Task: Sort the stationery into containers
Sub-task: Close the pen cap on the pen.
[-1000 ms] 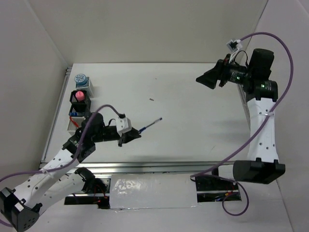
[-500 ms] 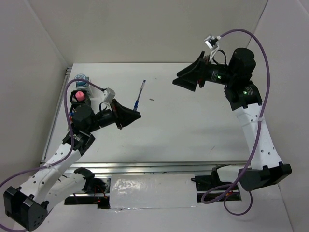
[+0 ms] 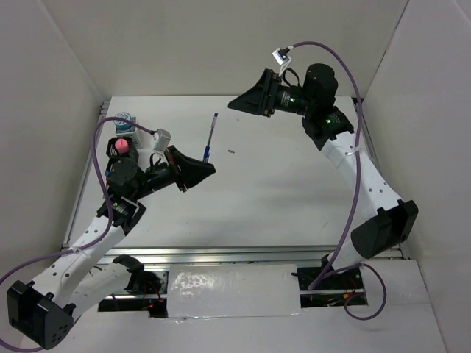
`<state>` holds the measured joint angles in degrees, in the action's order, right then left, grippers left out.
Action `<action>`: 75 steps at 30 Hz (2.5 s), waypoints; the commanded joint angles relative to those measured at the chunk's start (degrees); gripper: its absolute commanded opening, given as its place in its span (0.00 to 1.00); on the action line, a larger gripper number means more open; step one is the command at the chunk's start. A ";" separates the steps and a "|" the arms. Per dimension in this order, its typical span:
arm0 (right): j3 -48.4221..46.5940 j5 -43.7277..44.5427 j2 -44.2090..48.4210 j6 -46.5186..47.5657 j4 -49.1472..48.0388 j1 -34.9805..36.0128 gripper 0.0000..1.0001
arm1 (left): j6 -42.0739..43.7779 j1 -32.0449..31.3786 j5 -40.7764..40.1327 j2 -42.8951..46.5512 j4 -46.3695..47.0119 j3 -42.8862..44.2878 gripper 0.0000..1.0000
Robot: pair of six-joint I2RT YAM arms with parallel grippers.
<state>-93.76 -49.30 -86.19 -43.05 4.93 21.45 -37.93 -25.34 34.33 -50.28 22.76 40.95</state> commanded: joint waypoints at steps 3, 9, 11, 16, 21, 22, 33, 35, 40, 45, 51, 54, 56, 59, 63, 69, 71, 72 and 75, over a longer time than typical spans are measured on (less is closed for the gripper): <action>-2.66 1.75 -2.13 -7.30 -8.00 1.14 0.82 | -0.12 -0.58 0.57 0.01 3.69 1.50 0.00; -2.05 0.00 -2.31 -9.42 -11.16 2.89 0.80 | -0.30 -1.02 1.09 -1.05 3.95 1.33 0.00; -2.13 -0.36 -2.40 -10.30 -12.48 2.98 0.80 | 0.05 -1.37 0.83 -1.48 4.13 1.50 0.00; -2.31 -0.89 -2.14 -12.24 -14.07 3.42 0.79 | 0.23 -2.08 0.92 -2.19 4.05 2.47 0.00; -1.95 -0.98 -2.31 -11.18 -13.72 5.17 0.76 | -0.12 -2.08 0.74 -3.15 4.39 3.08 0.00; -2.04 -0.89 -2.40 -11.09 -13.54 5.35 0.75 | -0.12 -2.17 0.74 -3.33 4.39 3.08 0.00; -0.03 -0.98 -2.66 -10.48 -12.84 7.37 0.63 | -0.30 -2.43 0.39 -4.03 5.01 3.26 0.00; 0.24 -0.98 -2.66 -10.57 -12.75 7.73 0.61 | -0.21 -2.61 0.39 -3.95 4.75 3.44 0.00; 1.29 -0.80 -2.58 -10.21 -12.57 7.99 0.56 | 0.23 -2.61 0.04 -3.95 4.57 3.79 0.00; 2.08 -0.71 -2.40 -8.64 -12.14 8.08 0.41 | -1.00 -2.43 -0.66 -4.03 5.18 3.53 0.00; 3.31 -0.10 -2.58 -8.72 -12.75 8.34 0.13 | -2.41 -2.43 -0.58 -4.56 6.15 3.96 0.00; 2.79 1.04 -3.01 -7.32 -10.66 8.69 0.01 | -3.02 -2.61 -0.31 -4.91 6.07 4.49 0.00; 1.91 2.71 -3.45 -6.35 -9.33 8.87 0.00 | -3.99 -2.61 -0.58 -5.18 6.50 4.58 0.00; 0.16 5.26 -4.33 -3.28 -5.56 9.66 0.00 | -5.83 -2.61 -1.45 -5.97 6.85 5.63 0.00; -1.95 7.90 -5.30 1.90 -2.12 10.89 0.00 | -8.38 -2.61 -2.60 -7.11 5.28 7.21 0.00; -2.31 8.69 -5.48 4.37 -0.10 11.95 0.00 | -7.16 -2.61 -3.03 -7.11 5.45 8.01 0.00; -1.78 8.17 -5.21 4.64 0.17 11.86 0.00 | -6.72 -2.52 -3.30 -7.02 5.98 8.27 0.00; -1.00 7.82 -4.95 4.64 -0.01 12.03 0.00 | -6.45 -2.52 -3.47 -7.02 6.06 8.36 0.00; 0.06 7.81 -4.51 5.43 0.69 12.73 0.00 | -5.49 -2.26 -3.21 -7.11 7.29 8.97 0.00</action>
<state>-94.56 -39.35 -90.91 -40.36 1.32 31.68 -44.97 -27.79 32.88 -57.78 22.26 44.84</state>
